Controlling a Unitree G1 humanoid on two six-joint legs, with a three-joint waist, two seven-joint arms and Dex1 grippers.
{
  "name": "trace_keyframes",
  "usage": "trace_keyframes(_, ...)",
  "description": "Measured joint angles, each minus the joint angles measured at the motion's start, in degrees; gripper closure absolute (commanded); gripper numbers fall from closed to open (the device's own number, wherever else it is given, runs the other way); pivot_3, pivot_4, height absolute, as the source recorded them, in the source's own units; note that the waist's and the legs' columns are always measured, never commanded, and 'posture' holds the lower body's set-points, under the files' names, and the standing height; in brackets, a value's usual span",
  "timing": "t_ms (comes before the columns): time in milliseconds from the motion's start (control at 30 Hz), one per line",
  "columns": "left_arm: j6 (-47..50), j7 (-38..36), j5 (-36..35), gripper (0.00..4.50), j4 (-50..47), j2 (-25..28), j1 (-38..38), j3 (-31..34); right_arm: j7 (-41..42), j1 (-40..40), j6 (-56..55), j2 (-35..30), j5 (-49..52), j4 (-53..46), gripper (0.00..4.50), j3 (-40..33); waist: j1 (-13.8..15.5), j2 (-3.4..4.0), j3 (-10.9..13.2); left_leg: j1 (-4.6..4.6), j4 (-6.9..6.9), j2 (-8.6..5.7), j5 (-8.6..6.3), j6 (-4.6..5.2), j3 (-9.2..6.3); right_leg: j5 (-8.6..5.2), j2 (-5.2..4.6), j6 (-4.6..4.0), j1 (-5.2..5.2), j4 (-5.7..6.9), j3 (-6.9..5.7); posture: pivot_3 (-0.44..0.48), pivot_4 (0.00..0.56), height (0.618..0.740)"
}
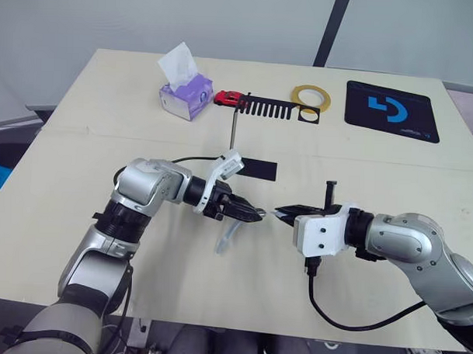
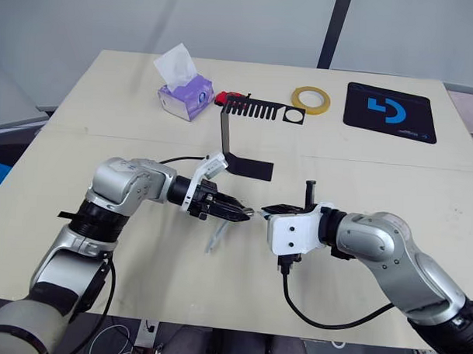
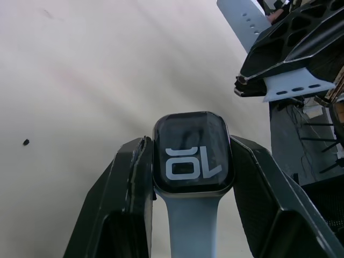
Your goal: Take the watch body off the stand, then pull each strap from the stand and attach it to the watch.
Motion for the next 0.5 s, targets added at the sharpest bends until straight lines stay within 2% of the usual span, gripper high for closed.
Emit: trace_keyframes(500, 2.1, 2.5, -3.1, 2.83, 0.0, -0.3, -0.1, 1.2, 2.2, -0.2, -0.7, 4.4, -4.0, 2.2, 4.50, 0.0, -0.1, 0.00, 0.0, 0.02, 0.01, 0.01, 0.02, -0.03, 0.01, 0.00, 0.01, 0.00, 0.00, 0.04, 0.01, 0.000, 0.150, 0.738)
